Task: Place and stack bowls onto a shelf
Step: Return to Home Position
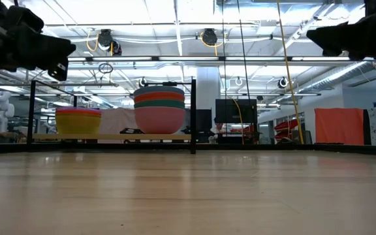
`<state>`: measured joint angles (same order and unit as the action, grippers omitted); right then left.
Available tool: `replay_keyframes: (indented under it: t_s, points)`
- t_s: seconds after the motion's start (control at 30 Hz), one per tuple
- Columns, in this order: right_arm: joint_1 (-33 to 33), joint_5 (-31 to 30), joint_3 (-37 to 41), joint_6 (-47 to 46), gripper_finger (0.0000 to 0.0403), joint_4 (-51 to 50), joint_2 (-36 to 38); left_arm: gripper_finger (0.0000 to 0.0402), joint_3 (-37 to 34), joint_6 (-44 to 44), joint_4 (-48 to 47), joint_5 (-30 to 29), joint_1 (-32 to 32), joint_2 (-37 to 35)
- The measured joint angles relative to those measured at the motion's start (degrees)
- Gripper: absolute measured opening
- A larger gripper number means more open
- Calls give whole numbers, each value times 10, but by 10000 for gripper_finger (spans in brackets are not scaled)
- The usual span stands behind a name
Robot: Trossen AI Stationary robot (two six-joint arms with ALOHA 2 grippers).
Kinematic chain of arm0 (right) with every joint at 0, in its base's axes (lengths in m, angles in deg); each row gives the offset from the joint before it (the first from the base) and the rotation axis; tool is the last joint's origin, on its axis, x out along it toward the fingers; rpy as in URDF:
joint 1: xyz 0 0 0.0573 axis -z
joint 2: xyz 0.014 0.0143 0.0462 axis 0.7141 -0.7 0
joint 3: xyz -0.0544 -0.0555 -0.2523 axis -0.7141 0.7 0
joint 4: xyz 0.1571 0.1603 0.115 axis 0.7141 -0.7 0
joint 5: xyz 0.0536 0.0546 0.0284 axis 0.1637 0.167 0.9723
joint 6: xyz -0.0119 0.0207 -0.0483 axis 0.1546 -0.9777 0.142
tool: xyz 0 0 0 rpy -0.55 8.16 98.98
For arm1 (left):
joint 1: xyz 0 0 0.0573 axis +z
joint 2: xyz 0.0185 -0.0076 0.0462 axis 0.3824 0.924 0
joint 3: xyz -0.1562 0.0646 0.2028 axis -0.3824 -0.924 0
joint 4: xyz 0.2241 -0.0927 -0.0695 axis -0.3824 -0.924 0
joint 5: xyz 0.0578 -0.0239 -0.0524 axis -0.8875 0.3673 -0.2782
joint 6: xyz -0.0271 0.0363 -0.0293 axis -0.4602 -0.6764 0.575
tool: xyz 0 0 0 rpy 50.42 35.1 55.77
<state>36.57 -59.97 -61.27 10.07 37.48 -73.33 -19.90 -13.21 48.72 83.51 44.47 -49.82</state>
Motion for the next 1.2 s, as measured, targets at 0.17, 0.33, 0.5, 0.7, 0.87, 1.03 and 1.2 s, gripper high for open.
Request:
replay_keyframes:
  t_s: [0.17, 0.33, 0.5, 0.7, 0.87, 1.03, 1.2]
  points:
    - [0, 0, 7, -28, 132, -12, 0, 67, 0, -1, -3, 14, -16, 0]
    - [0, 0, 8, -48, 132, -46, -1, 67, 0, 3, -4, 14, -24, 0]
    - [0, 0, 8, -43, 132, -52, -1, 67, 0, 12, -4, 14, -24, 0]
    - [0, 0, 8, -43, 132, -52, -1, 67, 0, 28, -5, 13, -24, 0]
    - [0, 0, 9, -43, 132, -52, -1, 67, 0, 28, -5, 13, -24, 0]
    - [0, 0, 9, -43, 132, -52, -1, 67, 0, 28, -5, 13, -24, 0]
    - [0, 0, 9, -43, 132, -52, -1, 67, 0, 28, -5, 12, -24, 0]
